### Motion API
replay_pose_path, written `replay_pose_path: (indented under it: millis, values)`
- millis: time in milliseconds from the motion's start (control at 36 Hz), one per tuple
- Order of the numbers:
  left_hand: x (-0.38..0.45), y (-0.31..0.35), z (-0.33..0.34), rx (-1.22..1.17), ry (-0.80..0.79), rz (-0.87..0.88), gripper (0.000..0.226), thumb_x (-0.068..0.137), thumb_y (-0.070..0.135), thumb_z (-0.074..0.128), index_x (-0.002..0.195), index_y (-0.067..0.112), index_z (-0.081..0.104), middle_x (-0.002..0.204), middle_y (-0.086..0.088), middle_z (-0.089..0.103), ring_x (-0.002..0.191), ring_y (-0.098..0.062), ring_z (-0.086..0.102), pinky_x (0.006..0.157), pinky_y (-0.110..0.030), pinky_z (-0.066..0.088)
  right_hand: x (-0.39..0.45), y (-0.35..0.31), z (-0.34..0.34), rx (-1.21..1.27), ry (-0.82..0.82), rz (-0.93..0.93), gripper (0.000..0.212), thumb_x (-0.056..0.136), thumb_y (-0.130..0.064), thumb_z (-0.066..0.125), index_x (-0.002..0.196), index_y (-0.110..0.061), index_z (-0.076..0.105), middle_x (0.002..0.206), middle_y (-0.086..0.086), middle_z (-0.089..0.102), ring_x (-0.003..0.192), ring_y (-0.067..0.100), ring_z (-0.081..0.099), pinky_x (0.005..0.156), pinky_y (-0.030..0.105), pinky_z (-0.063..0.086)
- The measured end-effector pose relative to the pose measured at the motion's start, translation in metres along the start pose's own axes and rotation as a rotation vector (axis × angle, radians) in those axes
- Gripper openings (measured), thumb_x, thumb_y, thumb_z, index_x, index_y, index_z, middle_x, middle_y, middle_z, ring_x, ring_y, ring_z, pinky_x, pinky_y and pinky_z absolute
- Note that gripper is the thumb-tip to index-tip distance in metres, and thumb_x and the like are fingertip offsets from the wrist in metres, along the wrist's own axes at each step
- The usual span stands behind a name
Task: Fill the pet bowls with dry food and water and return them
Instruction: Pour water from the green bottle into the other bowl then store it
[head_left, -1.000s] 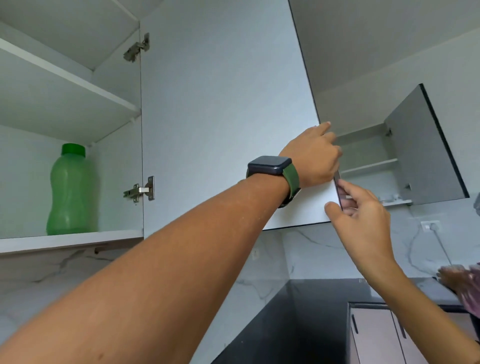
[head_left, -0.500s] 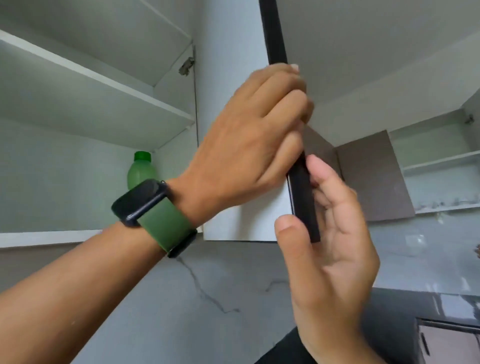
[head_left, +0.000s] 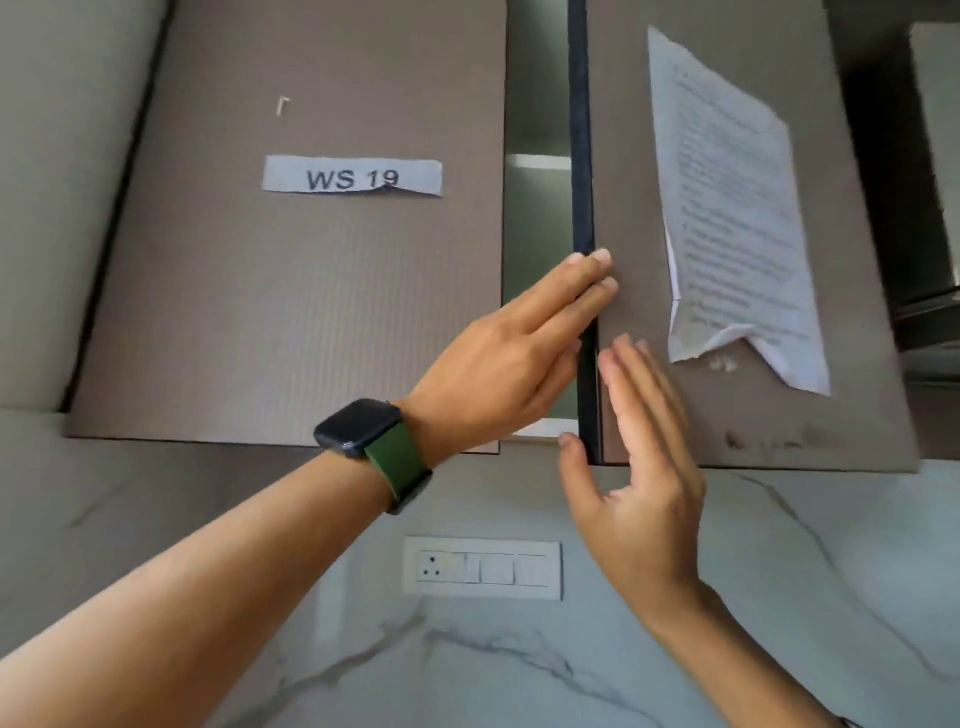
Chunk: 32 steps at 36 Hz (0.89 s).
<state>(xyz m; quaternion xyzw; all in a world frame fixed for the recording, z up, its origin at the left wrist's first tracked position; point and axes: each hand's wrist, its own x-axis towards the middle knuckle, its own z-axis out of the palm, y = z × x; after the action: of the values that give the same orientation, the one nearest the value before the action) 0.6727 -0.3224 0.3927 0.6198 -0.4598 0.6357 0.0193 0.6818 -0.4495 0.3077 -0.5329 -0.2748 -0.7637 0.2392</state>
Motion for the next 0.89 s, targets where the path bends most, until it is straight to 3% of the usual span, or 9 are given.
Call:
replay_pose_path:
  millis: [83, 167, 361, 500, 611, 694, 778, 889]
  values:
    - [-0.005, -0.011, 0.000, 0.056, -0.046, 0.006, 0.046, 0.091, 0.010, 0.035, 0.134, -0.004, 0.046, 0.145, -0.020, 0.040, 0.136, -0.029, 0.037, 0.110, -0.015, 0.027, -0.005, 0.008, 0.012, -0.058, 0.005, -0.058, 0.045, 0.086, -0.014, 0.055, 0.124, 0.009, 0.053, 0.132, 0.023, 0.052, 0.129, 0.029, 0.043, 0.112, 0.034, 0.032]
    - [-0.010, -0.021, 0.006, 0.074, -0.075, 0.014, 0.047, 0.089, 0.006, 0.037, 0.135, -0.004, 0.044, 0.146, -0.020, 0.039, 0.137, -0.030, 0.036, 0.105, -0.029, 0.039, -0.008, 0.017, 0.021, -0.130, -0.016, -0.140, 0.046, 0.087, -0.018, 0.055, 0.125, 0.009, 0.051, 0.133, 0.022, 0.051, 0.130, 0.031, 0.042, 0.111, 0.039, 0.034]
    - [-0.028, -0.046, 0.025, 0.119, -0.185, -0.064, 0.052, 0.087, 0.007, 0.040, 0.138, -0.002, 0.039, 0.148, -0.020, 0.035, 0.135, -0.033, 0.038, 0.102, -0.032, 0.040, -0.020, 0.040, 0.042, -0.214, -0.188, -0.227, 0.053, 0.086, -0.022, 0.053, 0.130, 0.006, 0.047, 0.138, 0.022, 0.046, 0.133, 0.034, 0.039, 0.104, 0.049, 0.038]
    - [-0.038, -0.057, 0.041, 0.224, -0.273, -0.138, 0.054, 0.089, 0.016, 0.033, 0.140, -0.002, 0.036, 0.149, -0.020, 0.033, 0.138, -0.027, 0.027, 0.109, -0.039, 0.023, -0.029, 0.056, 0.057, -0.360, -0.346, -0.240, 0.061, 0.080, -0.024, 0.049, 0.135, 0.003, 0.044, 0.144, 0.020, 0.040, 0.136, 0.030, 0.034, 0.110, 0.044, 0.028]
    - [-0.044, -0.062, 0.058, 0.231, -0.342, -0.233, 0.059, 0.090, 0.023, 0.025, 0.144, -0.001, 0.027, 0.154, -0.017, 0.023, 0.143, -0.028, 0.021, 0.116, -0.029, 0.010, -0.035, 0.062, 0.068, -0.448, -0.502, -0.192, 0.068, 0.079, -0.032, 0.044, 0.138, 0.001, 0.040, 0.148, 0.019, 0.036, 0.138, 0.030, 0.032, 0.111, 0.044, 0.024]
    - [-0.045, -0.063, 0.070, 0.260, -0.398, -0.305, 0.057, 0.095, 0.026, 0.023, 0.147, 0.004, 0.017, 0.158, -0.011, 0.010, 0.146, -0.027, 0.011, 0.119, -0.030, 0.008, -0.041, 0.067, 0.076, -0.462, -0.586, -0.155, 0.069, 0.079, -0.035, 0.041, 0.138, 0.000, 0.037, 0.148, 0.019, 0.034, 0.139, 0.030, 0.031, 0.112, 0.043, 0.021]
    - [-0.045, -0.063, 0.081, 0.302, -0.460, -0.392, 0.058, 0.097, 0.028, 0.022, 0.149, 0.006, 0.008, 0.159, -0.007, 0.000, 0.147, -0.025, -0.002, 0.116, -0.027, -0.003, -0.047, 0.075, 0.083, -0.484, -0.636, -0.159, 0.071, 0.077, -0.035, 0.053, 0.137, 0.000, 0.039, 0.148, 0.019, 0.035, 0.139, 0.031, 0.030, 0.112, 0.042, 0.019]
    - [-0.048, -0.061, 0.091, 0.306, -0.430, -0.417, 0.069, 0.086, 0.035, 0.009, 0.148, 0.005, 0.009, 0.159, -0.008, 0.003, 0.147, -0.026, -0.003, 0.113, -0.026, -0.007, -0.051, 0.081, 0.089, -0.519, -0.659, -0.171, 0.081, 0.073, -0.035, 0.070, 0.139, 0.000, 0.039, 0.149, 0.019, 0.033, 0.140, 0.031, 0.027, 0.112, 0.041, 0.016]
